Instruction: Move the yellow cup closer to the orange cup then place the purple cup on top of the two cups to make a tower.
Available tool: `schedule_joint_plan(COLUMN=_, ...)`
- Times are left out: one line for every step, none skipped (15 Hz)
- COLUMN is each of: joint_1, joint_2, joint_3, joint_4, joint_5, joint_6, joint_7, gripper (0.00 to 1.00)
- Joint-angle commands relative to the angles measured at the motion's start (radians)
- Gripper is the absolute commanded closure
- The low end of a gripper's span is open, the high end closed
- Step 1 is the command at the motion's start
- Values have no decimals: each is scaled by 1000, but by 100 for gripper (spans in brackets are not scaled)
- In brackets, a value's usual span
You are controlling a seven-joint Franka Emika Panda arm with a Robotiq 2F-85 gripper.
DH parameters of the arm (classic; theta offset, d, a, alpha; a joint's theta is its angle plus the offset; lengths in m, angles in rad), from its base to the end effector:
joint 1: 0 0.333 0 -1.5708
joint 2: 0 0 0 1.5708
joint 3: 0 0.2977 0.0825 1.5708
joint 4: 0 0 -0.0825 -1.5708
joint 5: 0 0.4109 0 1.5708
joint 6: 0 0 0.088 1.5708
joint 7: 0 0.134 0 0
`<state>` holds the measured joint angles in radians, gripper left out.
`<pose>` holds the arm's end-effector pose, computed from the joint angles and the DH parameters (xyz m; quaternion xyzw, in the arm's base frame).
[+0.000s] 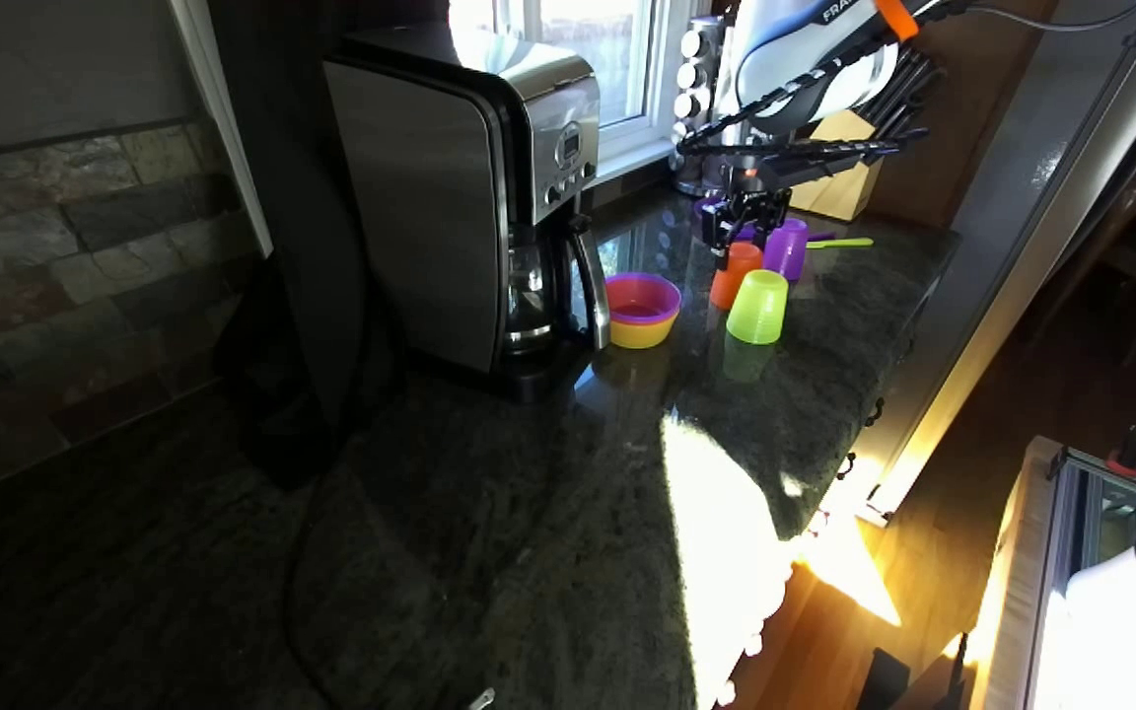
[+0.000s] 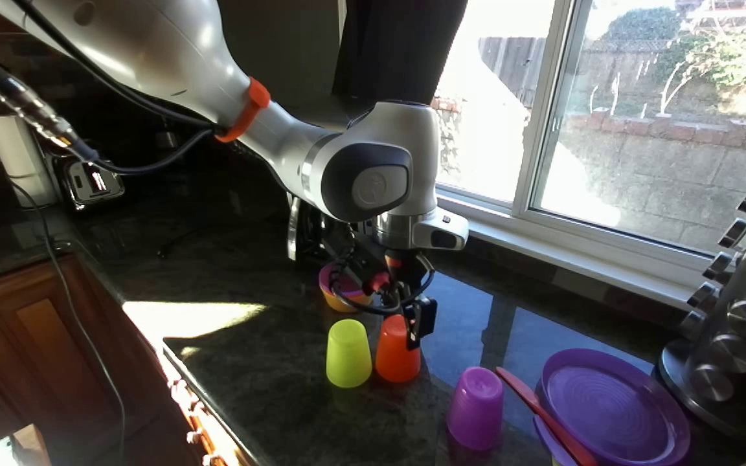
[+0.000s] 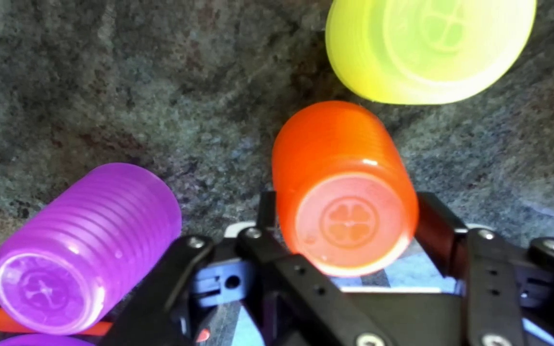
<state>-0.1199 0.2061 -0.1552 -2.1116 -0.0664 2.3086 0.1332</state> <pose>0.5634 -0.1623 0.2557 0.9830 -0.1790 -0.0065 0.0399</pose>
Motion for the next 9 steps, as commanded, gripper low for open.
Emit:
schedule_joint_plan(joint_1=5, joint_2=-40, joint_3=-4, joint_4=-50, joint_5=-21, joint_6=11, joint_7=27, gripper=0)
schedule_joint_plan(joint_1=4, joint_2=-51, joint_3=-6, joint_4=-60, joint_5=-23, joint_6=10, joint_7=34, gripper=0)
schedule_joint_plan(joint_1=2, joint_2=-62, joint_3=-10, joint_4=-70, joint_5=-26, joint_6=14, joint_7=43, gripper=0)
schedule_joint_plan(joint_1=0, joint_2=-73, joint_3=-14, joint_4=-78, joint_5=-27, joint_6=14, joint_7=50, gripper=0)
schedule_joint_plan(joint_1=-6, joint_2=-88, joint_3=-20, joint_4=-88, joint_5=-26, joint_6=11, joint_7=62, gripper=0)
schedule_joint_plan(joint_1=-11, joint_2=-102, joint_3=-29, joint_4=-99, joint_5=-29, joint_6=10, joint_7=78, gripper=0)
schedule_joint_plan(joint_1=-18, joint_2=-117, joint_3=-37, joint_4=-111, joint_5=-30, joint_6=9, joint_7=92, gripper=0)
schedule_joint_plan(joint_1=-28, joint_2=-136, joint_3=-48, joint_4=-126, joint_5=-31, joint_6=14, joint_7=105, gripper=1)
schedule_joint_plan(joint_1=-37, joint_2=-151, joint_3=-60, joint_4=-138, joint_5=-35, joint_6=22, joint_7=127, gripper=0)
